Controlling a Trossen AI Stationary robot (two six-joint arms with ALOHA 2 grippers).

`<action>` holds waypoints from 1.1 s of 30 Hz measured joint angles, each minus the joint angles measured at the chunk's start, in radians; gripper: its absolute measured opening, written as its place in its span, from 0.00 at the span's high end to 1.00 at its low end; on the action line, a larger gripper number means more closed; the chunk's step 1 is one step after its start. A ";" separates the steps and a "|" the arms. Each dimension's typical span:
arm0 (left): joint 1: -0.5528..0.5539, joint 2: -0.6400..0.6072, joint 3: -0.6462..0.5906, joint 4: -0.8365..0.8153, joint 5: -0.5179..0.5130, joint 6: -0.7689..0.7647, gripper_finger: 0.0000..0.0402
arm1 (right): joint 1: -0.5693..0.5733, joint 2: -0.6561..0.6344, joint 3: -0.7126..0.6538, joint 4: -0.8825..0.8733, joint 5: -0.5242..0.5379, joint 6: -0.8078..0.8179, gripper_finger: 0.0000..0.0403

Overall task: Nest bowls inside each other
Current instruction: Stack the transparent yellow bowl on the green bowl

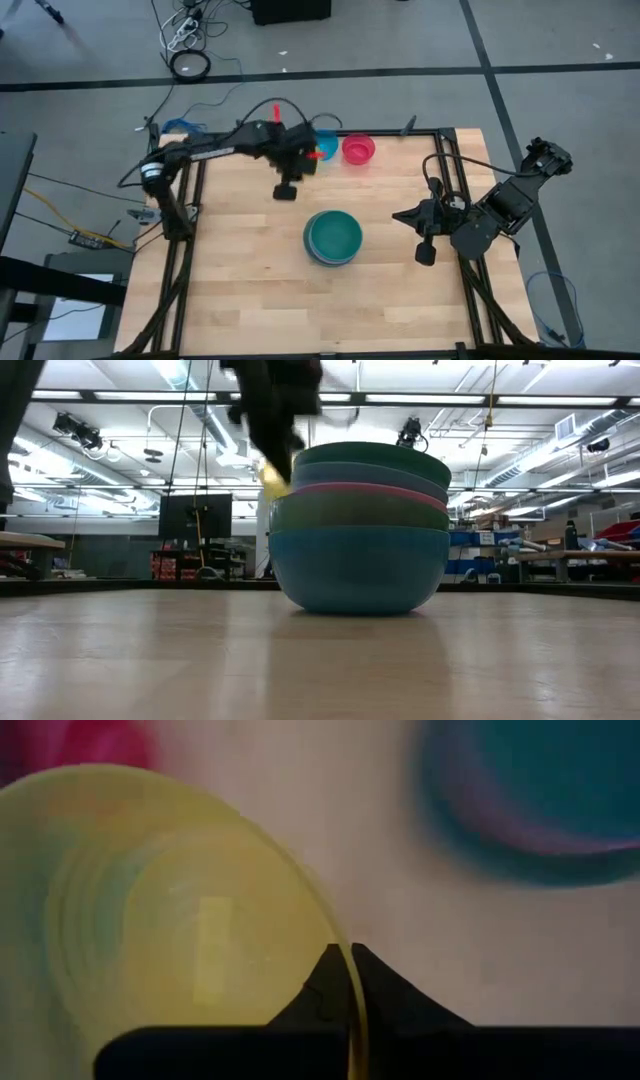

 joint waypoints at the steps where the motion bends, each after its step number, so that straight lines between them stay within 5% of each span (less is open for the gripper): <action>1: -0.040 -0.017 0.006 -0.013 0.022 -0.015 1.00 | 0.000 0.000 0.000 0.000 0.000 0.000 1.00; 12: -0.381 -0.012 0.010 0.180 0.109 -0.150 1.00 | 0.000 0.000 0.000 0.000 0.000 -0.010 1.00; 27: -0.409 0.149 0.009 0.273 0.176 -0.230 0.99 | 0.014 0.000 0.000 0.004 0.000 -0.014 1.00; 33: -0.409 0.142 0.009 0.306 0.162 -0.277 0.87 | 0.014 0.000 0.000 0.006 0.001 -0.014 1.00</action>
